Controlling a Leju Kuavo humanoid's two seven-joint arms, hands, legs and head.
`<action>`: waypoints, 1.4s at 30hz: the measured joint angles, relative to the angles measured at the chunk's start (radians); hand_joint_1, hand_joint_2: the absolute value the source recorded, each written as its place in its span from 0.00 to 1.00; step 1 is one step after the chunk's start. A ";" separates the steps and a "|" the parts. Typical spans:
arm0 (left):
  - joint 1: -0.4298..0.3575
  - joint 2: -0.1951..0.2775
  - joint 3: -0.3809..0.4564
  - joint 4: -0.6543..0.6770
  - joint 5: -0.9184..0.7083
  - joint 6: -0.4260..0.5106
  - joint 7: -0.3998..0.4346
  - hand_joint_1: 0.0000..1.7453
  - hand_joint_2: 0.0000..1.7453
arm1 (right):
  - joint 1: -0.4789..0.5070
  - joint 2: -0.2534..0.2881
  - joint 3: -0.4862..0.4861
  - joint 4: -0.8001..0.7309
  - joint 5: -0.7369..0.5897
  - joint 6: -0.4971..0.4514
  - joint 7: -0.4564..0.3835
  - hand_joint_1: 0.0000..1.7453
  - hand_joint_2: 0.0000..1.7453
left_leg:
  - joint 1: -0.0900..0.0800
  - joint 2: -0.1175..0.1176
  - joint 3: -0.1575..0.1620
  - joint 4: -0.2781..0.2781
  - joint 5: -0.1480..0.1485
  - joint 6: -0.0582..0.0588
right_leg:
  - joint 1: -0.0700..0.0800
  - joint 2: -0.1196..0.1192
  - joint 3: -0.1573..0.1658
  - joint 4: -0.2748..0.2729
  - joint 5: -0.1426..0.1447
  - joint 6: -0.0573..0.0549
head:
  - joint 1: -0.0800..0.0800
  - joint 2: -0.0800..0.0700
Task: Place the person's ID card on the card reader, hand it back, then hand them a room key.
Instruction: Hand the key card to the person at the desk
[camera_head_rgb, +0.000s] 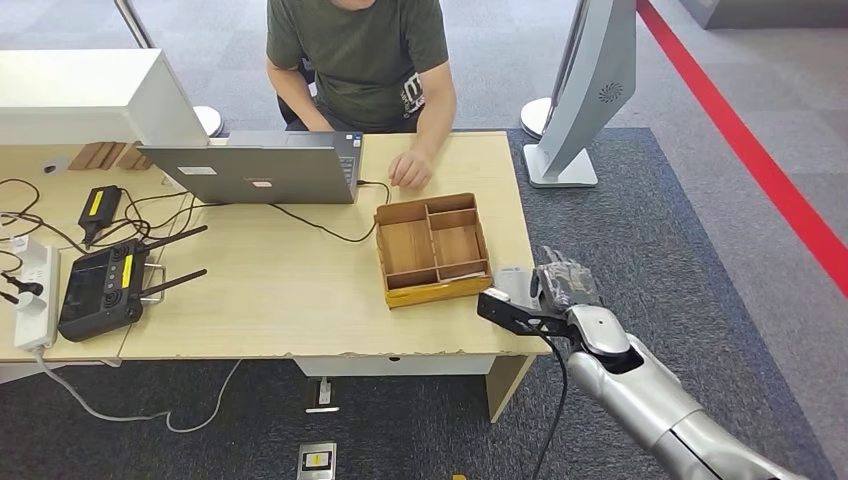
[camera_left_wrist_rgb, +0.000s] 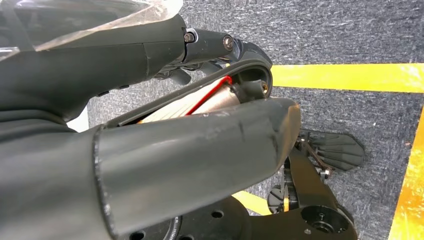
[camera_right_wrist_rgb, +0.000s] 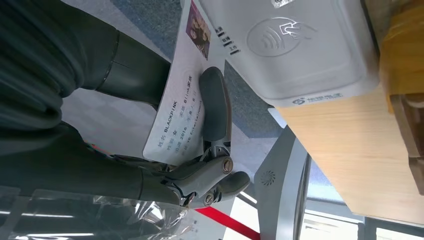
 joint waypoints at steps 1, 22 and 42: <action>0.000 0.000 0.000 0.000 0.000 0.000 0.000 0.00 0.00 | 0.003 0.001 -0.002 0.000 0.000 -0.003 -0.002 1.00 1.00 | 0.000 0.000 0.000 0.000 0.000 0.000 | 0.000 0.000 0.000 0.000 0.000 0.000 | 0.000 0.000; -0.001 0.007 -0.008 0.000 -0.025 -0.019 -0.020 0.00 0.00 | -0.006 -0.016 -0.078 -0.044 0.117 0.090 0.056 1.00 1.00 | 0.000 0.000 0.000 0.000 0.001 0.000 | 0.000 0.000 0.000 0.000 0.002 0.000 | 0.000 0.000; -0.009 0.006 -0.025 -0.001 -0.038 -0.010 -0.024 0.00 0.00 | -0.225 0.085 -0.054 -0.305 0.219 0.188 0.022 1.00 1.00 | 0.001 0.000 -0.002 0.000 0.003 -0.001 | 0.001 0.000 -0.002 0.001 0.002 -0.001 | 0.000 0.000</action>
